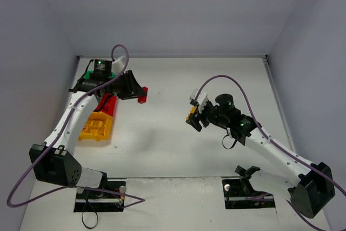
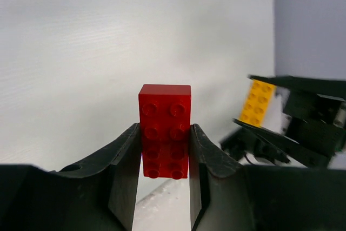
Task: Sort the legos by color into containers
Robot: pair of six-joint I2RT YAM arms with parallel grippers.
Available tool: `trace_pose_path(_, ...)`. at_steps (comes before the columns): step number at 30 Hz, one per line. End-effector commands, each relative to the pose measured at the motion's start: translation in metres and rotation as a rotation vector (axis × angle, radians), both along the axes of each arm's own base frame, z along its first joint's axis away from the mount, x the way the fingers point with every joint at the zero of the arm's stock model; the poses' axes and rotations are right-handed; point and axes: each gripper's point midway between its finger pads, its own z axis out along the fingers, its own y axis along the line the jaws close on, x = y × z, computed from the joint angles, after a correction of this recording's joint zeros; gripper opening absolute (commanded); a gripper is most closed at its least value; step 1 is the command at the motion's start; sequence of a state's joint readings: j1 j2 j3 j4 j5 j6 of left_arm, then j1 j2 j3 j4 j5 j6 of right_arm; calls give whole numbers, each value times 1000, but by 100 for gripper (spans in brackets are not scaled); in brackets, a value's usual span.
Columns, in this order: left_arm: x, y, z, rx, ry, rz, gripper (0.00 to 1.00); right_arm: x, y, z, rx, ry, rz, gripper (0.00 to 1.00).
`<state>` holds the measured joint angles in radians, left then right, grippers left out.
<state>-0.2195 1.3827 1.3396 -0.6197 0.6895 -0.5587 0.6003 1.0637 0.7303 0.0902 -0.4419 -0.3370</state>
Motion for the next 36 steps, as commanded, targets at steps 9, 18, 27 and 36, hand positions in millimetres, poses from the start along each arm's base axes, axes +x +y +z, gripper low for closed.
trace_pose_path(9,70,231,-53,544,29,732,0,2,11,36,109,-36,5,0)
trace_pose_path(18,93,285,-77,622,105,844,49,-3,14,39,123,-37,34,0)
trace_pose_path(27,87,216,-29,392,-16,631,74,-9,33,63,160,-108,159,6)
trace_pose_path(36,-3,3,50,-54,-120,39,74,-9,62,99,196,-182,304,9)
